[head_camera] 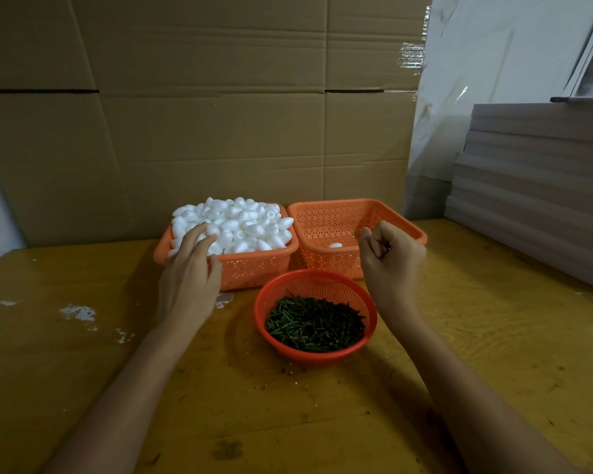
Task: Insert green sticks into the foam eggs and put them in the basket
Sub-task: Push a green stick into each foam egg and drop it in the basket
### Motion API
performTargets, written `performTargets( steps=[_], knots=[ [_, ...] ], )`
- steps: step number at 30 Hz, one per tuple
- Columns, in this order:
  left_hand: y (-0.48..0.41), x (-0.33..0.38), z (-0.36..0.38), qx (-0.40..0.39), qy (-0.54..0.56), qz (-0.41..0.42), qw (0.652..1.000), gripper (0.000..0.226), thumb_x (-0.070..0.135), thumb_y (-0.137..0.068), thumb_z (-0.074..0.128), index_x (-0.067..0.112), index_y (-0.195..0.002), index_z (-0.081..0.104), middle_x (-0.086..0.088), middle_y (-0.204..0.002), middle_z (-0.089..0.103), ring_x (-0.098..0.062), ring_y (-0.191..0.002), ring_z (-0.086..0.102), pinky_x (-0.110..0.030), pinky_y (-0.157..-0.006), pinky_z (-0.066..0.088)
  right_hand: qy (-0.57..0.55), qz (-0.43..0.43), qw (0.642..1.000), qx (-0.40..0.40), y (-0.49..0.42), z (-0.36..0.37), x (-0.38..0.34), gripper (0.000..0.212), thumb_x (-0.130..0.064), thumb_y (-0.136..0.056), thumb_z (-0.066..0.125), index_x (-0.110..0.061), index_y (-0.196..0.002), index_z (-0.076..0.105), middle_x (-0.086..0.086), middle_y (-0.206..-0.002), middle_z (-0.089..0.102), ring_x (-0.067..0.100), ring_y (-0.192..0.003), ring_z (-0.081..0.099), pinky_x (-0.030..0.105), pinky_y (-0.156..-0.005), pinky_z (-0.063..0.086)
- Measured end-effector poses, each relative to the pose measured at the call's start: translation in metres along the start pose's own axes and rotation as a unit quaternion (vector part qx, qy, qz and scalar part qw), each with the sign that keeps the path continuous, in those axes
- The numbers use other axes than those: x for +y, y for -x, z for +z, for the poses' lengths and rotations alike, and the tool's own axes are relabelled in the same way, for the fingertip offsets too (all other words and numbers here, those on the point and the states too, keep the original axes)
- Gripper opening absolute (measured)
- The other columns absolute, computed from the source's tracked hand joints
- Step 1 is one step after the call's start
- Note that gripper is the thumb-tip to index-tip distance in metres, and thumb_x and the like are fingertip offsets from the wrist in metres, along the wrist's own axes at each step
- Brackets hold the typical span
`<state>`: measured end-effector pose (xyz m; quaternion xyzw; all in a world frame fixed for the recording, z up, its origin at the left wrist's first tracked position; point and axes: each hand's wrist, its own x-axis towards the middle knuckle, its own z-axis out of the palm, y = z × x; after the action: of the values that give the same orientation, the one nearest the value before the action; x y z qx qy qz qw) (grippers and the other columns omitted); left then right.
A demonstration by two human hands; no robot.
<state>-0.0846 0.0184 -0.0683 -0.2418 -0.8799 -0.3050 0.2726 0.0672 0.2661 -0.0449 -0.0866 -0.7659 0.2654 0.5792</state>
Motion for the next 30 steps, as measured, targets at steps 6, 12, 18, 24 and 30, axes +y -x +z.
performTargets(
  steps=[6, 12, 18, 24, 30],
  knots=[
    [0.0010, -0.0018, -0.0012, 0.003, -0.013, 0.017, 1.000, 0.033, 0.011, -0.105, 0.058, 0.009, -0.136, 0.068, -0.002, -0.158, 0.054, -0.028, -0.126, 0.064, -0.041, -0.080, 0.055, -0.001, -0.001, 1.000, 0.000, 0.0008, -0.0014, 0.0003, 0.043, 0.003, -0.094, 0.066, -0.004, -0.061, 0.038, 0.010, -0.055, 0.044, 0.029, -0.052, 0.042, 0.047, -0.049, 0.042],
    [0.0007, -0.0047, 0.0010, 0.014, -0.011, 0.027, 0.999, 0.027, 0.011, -0.102, 0.061, 0.013, -0.127, 0.071, 0.000, -0.151, 0.060, -0.027, -0.120, 0.066, -0.035, -0.072, 0.049, 0.002, -0.001, 1.000, 0.002, 0.0000, -0.0008, 0.0020, 0.042, 0.002, -0.094, 0.066, -0.003, -0.062, 0.039, 0.009, -0.055, 0.044, 0.029, -0.052, 0.043, 0.047, -0.049, 0.042],
    [0.0011, -0.0030, 0.0008, 0.004, -0.046, 0.066, 0.997, 0.037, 0.017, -0.101, 0.064, 0.017, -0.138, 0.066, -0.004, -0.147, 0.062, -0.031, -0.116, 0.068, -0.040, -0.076, 0.052, 0.006, -0.004, 1.000, 0.003, -0.0003, -0.0001, 0.0023, 0.042, 0.002, -0.093, 0.066, -0.004, -0.061, 0.039, 0.008, -0.055, 0.043, 0.027, -0.051, 0.042, 0.046, -0.048, 0.040],
    [0.0003, -0.0021, 0.0050, -0.056, -0.133, 0.077, 0.986, 0.042, 0.039, -0.107, 0.056, 0.021, -0.144, 0.064, -0.010, -0.153, 0.054, -0.036, -0.130, 0.058, -0.050, -0.106, 0.044, 0.002, -0.002, 1.000, 0.002, 0.0005, -0.0004, 0.0024, 0.042, 0.002, -0.094, 0.066, -0.004, -0.062, 0.039, 0.008, -0.056, 0.044, 0.027, -0.052, 0.042, 0.046, -0.049, 0.041],
    [-0.0022, -0.0010, 0.0075, -0.060, -0.142, 0.080, 0.985, 0.042, 0.040, -0.107, 0.055, 0.017, -0.141, 0.064, -0.009, -0.150, 0.058, -0.029, -0.135, 0.056, -0.047, -0.110, 0.039, 0.001, -0.003, 1.000, 0.006, -0.0001, -0.0006, 0.0014, 0.043, 0.002, -0.094, 0.066, -0.004, -0.062, 0.039, 0.008, -0.055, 0.043, 0.027, -0.051, 0.042, 0.045, -0.048, 0.039]
  ],
)
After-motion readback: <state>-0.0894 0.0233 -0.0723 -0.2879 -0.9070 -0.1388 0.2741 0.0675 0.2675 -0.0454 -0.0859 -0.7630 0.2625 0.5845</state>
